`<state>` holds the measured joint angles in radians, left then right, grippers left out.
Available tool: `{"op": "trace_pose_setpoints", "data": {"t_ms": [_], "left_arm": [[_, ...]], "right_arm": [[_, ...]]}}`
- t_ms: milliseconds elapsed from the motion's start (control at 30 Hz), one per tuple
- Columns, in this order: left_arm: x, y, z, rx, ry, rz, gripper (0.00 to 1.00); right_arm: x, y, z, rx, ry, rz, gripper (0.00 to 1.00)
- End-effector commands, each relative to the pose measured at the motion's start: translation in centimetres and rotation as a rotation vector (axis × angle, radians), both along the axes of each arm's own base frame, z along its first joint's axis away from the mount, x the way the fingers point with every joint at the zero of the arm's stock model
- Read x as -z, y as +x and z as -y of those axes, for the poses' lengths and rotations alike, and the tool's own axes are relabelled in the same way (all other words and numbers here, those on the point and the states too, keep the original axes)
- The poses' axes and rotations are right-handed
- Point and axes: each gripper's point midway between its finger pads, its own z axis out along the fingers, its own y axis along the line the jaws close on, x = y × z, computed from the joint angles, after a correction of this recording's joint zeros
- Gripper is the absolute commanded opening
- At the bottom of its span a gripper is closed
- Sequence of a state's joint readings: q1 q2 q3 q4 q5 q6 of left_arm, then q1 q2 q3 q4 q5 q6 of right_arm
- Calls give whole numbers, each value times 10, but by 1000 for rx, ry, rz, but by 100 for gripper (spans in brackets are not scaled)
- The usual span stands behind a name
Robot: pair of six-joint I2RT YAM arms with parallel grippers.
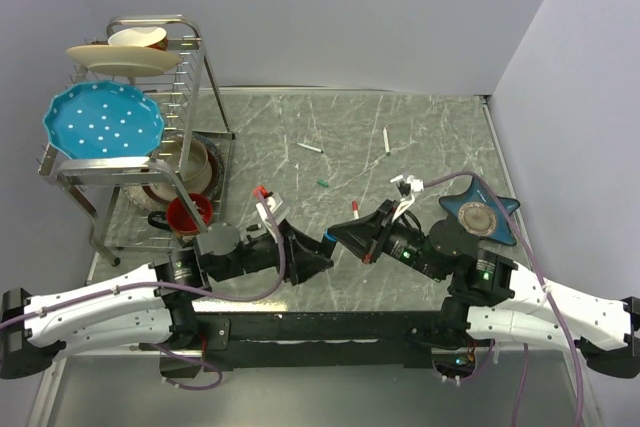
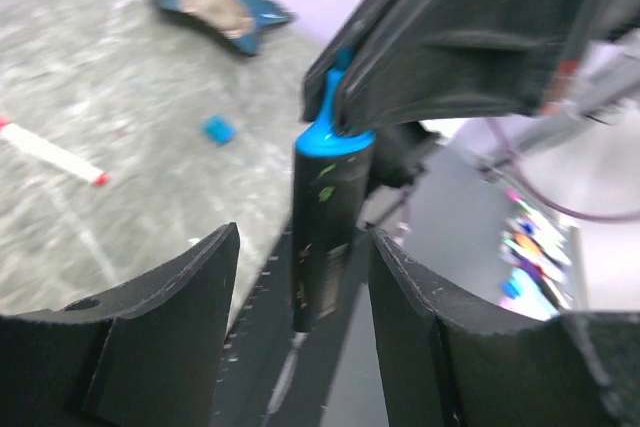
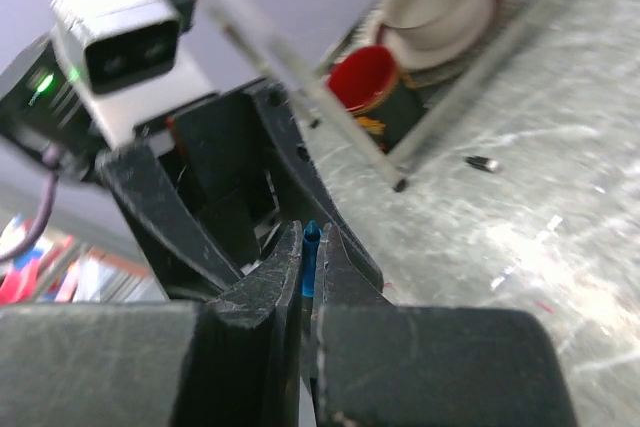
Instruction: Insert the pens into the pen caps
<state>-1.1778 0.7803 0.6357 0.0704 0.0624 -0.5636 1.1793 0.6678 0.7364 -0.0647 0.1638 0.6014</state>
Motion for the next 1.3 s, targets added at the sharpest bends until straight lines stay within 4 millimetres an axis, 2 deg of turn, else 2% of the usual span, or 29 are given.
{"op": "trace_pose_setpoints", "data": {"t_ms": [0, 167, 300, 400, 500, 533, 600, 633, 667, 733, 767, 867, 933, 967, 1000, 1033, 1067, 1133, 1167, 1200, 1267], "left_arm": [[-37, -33, 1, 174, -155, 36, 57], [-43, -51, 3, 277, -195, 20, 53], [-37, -57, 9, 323, -177, 0, 52], [-36, -60, 13, 348, -184, -8, 47], [-37, -62, 14, 365, -197, -13, 33], [-37, -62, 16, 362, -195, -16, 18], [-36, -60, 17, 354, -179, -23, 5], [-35, -59, 17, 349, -174, -25, 1], [-38, -56, 18, 337, -174, -19, 1], [-32, -48, 18, 287, -131, -37, 1], [-35, -46, 18, 276, -126, -23, 1], [-27, -27, 14, 167, -69, -13, 1], [-16, -12, 7, 77, -13, -11, 1], [-14, 3, 2, -16, 2, -7, 1], [-11, 10, -1, -56, 16, -4, 1], [-4, 14, -8, -90, 47, -9, 1], [-1, 27, -16, -175, 66, 0, 1], [10, 37, -29, -247, 130, 1, 1], [10, 41, -34, -277, 146, 6, 1], [10, 45, -38, -305, 158, 13, 1], [9, 45, -44, -306, 180, 39, 1]], "right_arm": [[-31, -25, -3, -150, 112, 150, 0], [-41, -35, 3, -188, 171, 203, 0], [-49, -44, 7, -221, 215, 254, 0], [-51, -48, 6, -248, 216, 276, 0], [-51, -51, 7, -258, 232, 291, 0], [-50, -51, 7, -256, 233, 291, 0], [-48, -50, 7, -255, 220, 294, 0], [-47, -51, 6, -260, 208, 292, 0], [-45, -50, 5, -261, 190, 291, 5], [-44, -49, 5, -261, 152, 276, 15], [-43, -46, 6, -242, 146, 257, 35], [-39, -36, 12, -177, 118, 184, 59], [-27, -17, 24, -43, 87, 88, 63], [-20, -10, 29, 6, 71, 51, 63], [-4, 8, 42, 134, 10, -3, 63], [3, 14, 47, 187, 2, -55, 62], [8, 20, 52, 236, -18, -75, 62], [26, 33, 60, 341, -77, -133, 63], [25, 38, 64, 384, -87, -154, 63], [51, 42, 70, 441, -202, -197, 63], [57, 58, 91, 626, -222, -274, 63]]}}
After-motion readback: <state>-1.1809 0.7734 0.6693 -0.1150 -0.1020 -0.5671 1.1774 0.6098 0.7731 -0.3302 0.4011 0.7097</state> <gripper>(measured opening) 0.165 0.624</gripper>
